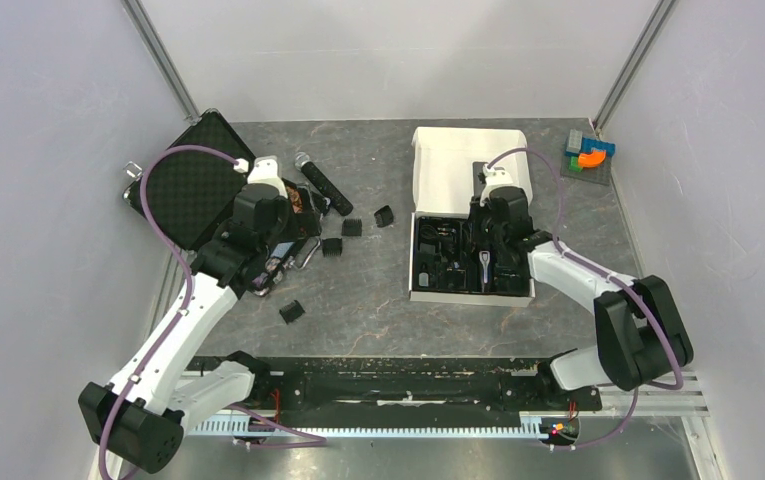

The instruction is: Sort the hair-cutting tools

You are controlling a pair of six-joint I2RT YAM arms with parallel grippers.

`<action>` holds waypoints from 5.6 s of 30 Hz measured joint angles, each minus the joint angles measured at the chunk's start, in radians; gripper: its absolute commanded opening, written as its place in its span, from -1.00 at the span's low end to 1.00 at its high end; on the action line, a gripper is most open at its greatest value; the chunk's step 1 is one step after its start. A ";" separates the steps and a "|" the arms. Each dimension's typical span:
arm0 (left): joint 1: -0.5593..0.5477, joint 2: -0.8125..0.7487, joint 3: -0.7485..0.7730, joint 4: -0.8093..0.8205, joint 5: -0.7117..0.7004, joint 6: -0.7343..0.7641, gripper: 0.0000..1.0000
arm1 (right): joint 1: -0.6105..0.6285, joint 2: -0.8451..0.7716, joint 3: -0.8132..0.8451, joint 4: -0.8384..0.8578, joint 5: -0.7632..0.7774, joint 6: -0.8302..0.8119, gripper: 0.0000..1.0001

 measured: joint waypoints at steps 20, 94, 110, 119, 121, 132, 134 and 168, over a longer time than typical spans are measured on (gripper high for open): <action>0.028 0.000 -0.001 0.000 0.009 -0.001 1.00 | -0.005 0.059 0.080 -0.061 -0.013 0.002 -0.10; 0.055 0.037 -0.240 -0.333 0.042 -0.324 0.96 | -0.005 -0.274 -0.114 -0.074 -0.110 -0.031 0.53; 0.055 0.114 -0.397 -0.242 0.034 -0.466 0.61 | -0.005 -0.315 -0.146 -0.052 -0.108 -0.039 0.59; 0.055 0.157 -0.423 -0.196 0.029 -0.473 0.51 | -0.005 -0.311 -0.146 -0.047 -0.109 -0.037 0.59; 0.055 0.163 -0.421 -0.198 0.026 -0.473 0.40 | -0.005 -0.311 -0.146 -0.046 -0.109 -0.037 0.59; 0.059 0.158 -0.417 -0.169 0.058 -0.444 -0.01 | -0.005 -0.311 -0.146 -0.046 -0.112 -0.032 0.56; 0.053 0.149 -0.414 -0.145 0.089 -0.420 -0.01 | -0.005 -0.312 -0.146 -0.046 -0.122 -0.029 0.56; -0.529 0.176 -0.034 0.008 0.300 0.303 -0.01 | 0.220 -0.222 -0.037 0.021 -0.522 0.165 0.34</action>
